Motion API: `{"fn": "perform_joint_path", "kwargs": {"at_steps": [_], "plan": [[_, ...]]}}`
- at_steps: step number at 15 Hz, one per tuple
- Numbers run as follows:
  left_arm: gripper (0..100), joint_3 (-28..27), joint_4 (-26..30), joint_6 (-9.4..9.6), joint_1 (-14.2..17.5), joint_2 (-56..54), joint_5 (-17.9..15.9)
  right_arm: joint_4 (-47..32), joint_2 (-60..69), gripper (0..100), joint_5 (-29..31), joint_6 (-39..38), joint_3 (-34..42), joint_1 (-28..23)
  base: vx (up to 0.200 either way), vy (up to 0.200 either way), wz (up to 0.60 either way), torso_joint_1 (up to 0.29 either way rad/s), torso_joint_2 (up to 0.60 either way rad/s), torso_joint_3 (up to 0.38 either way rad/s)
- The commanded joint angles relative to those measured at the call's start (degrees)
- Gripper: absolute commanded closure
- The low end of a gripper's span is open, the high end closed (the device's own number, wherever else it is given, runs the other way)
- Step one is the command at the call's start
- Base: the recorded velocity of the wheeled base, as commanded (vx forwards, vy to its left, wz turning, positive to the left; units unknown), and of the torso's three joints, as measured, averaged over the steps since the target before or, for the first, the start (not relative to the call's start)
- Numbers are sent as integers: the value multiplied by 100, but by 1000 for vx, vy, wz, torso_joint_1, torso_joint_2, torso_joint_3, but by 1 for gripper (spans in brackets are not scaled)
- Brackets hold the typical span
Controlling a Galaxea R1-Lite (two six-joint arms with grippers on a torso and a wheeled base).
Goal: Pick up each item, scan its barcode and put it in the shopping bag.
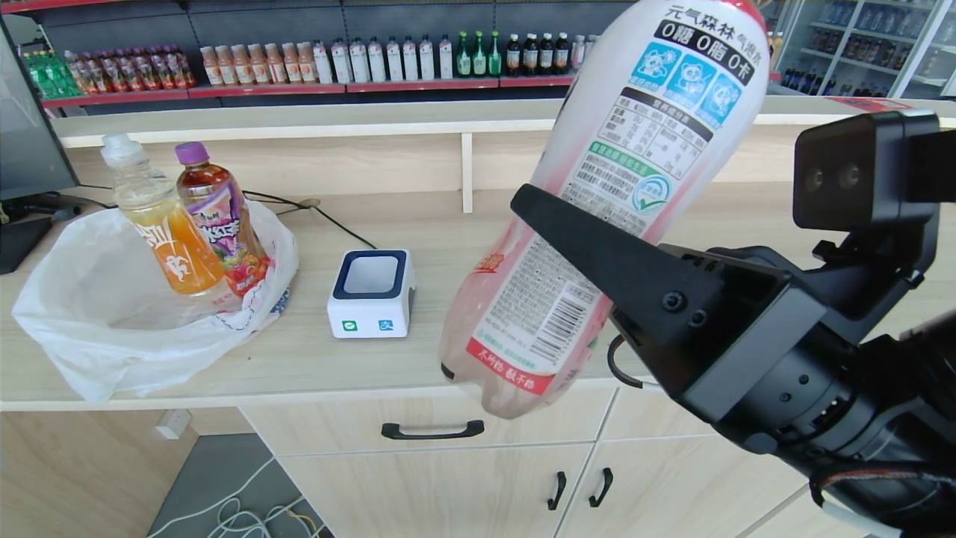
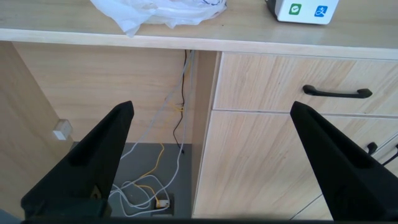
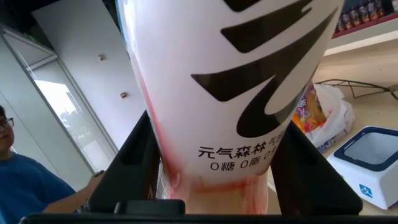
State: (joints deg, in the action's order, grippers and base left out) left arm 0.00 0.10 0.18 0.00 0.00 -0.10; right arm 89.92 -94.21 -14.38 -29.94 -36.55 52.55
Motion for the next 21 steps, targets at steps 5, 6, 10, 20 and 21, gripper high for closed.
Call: {"fn": "perform_joint_path", "kwargs": {"at_steps": [5,6,10,20,21], "plan": [[0,0,-1,-1,0,0,1,8,122,100,15,182,236,0,0,0,0,0,0,0],[0,0,-1,-1,0,0,1,8,140,100,15,252,341,0,0,0,0,0,0,0],[0,0,-1,-1,0,0,1,8,122,100,67,797,675,-43,0,0,0,0,0,0],[0,0,8,-1,0,0,1,8,386,100,612,2686,1255,-1784,0,0,0,0,0,0],[0,0,-1,-1,0,0,1,8,386,100,832,2862,1264,-1775,0,0,0,0,0,0]]}}
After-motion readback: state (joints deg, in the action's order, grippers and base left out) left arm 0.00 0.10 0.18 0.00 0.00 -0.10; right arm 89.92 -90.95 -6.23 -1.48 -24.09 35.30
